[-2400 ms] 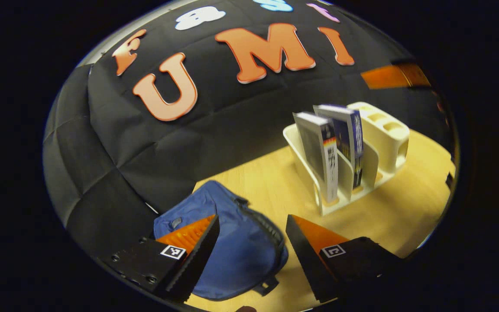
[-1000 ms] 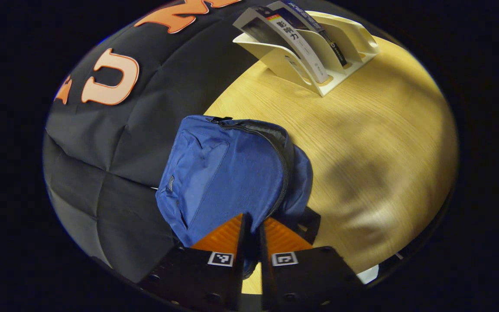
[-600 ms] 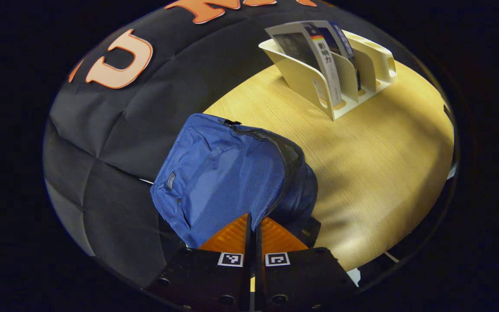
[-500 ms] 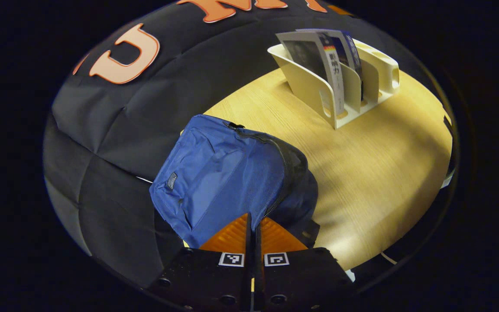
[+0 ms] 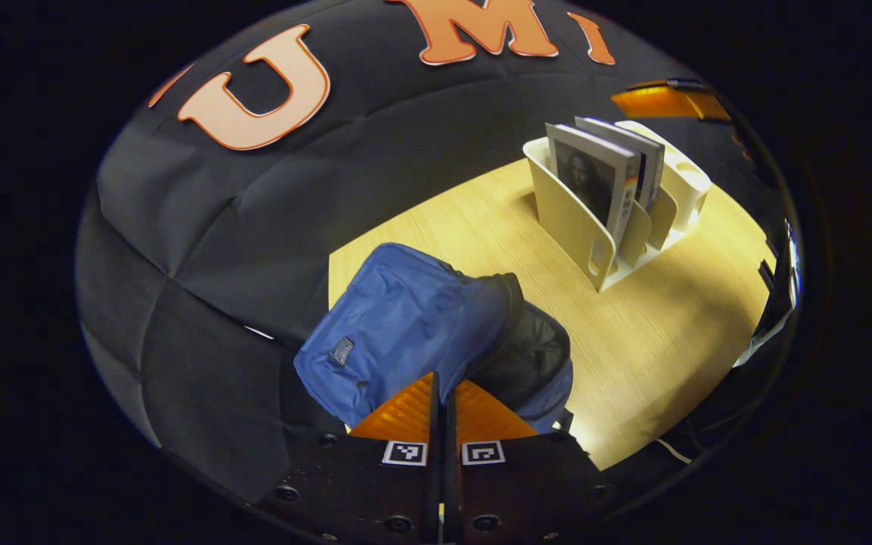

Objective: Open the schoolbag, grab two books from the bookshelf and put them into the schoolbag.

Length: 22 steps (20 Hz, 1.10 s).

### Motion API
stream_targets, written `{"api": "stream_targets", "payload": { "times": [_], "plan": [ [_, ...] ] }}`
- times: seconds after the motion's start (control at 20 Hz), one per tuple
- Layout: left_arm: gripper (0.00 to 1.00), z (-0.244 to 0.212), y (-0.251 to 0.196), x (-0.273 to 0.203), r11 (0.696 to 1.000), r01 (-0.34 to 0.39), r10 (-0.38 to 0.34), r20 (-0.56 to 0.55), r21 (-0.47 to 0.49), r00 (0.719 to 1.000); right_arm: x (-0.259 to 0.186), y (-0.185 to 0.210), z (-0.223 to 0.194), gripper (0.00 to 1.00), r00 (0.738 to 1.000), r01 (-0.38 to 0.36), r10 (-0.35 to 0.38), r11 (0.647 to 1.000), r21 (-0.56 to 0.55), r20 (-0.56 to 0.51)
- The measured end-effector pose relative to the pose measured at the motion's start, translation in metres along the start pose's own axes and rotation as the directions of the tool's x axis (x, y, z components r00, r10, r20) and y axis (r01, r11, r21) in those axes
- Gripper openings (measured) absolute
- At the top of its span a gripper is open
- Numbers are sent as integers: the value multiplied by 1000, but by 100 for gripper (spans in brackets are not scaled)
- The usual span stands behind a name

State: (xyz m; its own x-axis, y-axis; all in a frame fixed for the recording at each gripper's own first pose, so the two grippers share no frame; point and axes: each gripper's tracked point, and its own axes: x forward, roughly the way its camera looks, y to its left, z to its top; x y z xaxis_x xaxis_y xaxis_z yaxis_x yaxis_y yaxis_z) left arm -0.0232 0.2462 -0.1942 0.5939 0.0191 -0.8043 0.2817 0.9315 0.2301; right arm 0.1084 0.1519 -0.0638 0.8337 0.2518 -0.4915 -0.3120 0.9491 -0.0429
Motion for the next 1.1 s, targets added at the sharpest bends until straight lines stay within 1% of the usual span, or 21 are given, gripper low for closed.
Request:
{"api": "stream_targets", "payload": {
  "times": [0.1,0.25,0.35,0.45,0.5,0.55,0.65,0.75,0.85,0.9,0.95,1.0,1.05,1.1],
  "plan": [
    [2,15,20,-2,1000,2,-2,20,-7,1000,14,-2,-7,95,997,15,-14,1000,8,-75],
    [1,32,43,-1,1000,9,-10,30,29,1000,34,7,-13,95,984,-13,29,996,88,-177],
    [1,48,57,1,999,6,-7,42,42,999,47,1,-19,95,973,19,2,996,88,-232],
    [2,59,71,2,999,9,-12,57,45,998,61,-10,-19,96,962,74,-60,996,41,-267],
    [1,64,73,2,999,19,-21,60,34,998,69,-15,-21,96,951,99,-89,995,20,-295],
    [1,66,71,2,999,40,-42,55,32,998,74,-18,-23,96,941,106,-96,994,11,-325],
    [1,71,75,3,998,57,-59,57,40,997,83,-13,-32,96,919,105,-85,994,30,-386],
    [1,81,75,4,997,69,-72,61,43,996,93,-9,-43,96,891,107,-75,993,47,-449],
    [1,88,77,4,996,81,-83,61,37,995,100,-3,-49,95,871,113,-76,992,48,-486],
    [1,89,76,3,995,90,-92,62,38,994,101,-2,-52,94,861,120,-84,992,40,-502],
    [1,91,76,3,995,93,-95,66,37,993,104,0,-56,90,849,131,-98,991,28,-519],
    [1,91,75,1,995,96,-98,66,40,993,107,-1,-60,82,838,139,-111,990,12,-535],
    [1,94,75,0,994,100,-103,73,41,992,110,-2,-66,70,822,151,-126,989,-1,-555],
    [1,94,74,-1,994,103,-106,72,41,992,112,-2,-71,72,805,157,-134,988,-10,-579]
  ]
}}
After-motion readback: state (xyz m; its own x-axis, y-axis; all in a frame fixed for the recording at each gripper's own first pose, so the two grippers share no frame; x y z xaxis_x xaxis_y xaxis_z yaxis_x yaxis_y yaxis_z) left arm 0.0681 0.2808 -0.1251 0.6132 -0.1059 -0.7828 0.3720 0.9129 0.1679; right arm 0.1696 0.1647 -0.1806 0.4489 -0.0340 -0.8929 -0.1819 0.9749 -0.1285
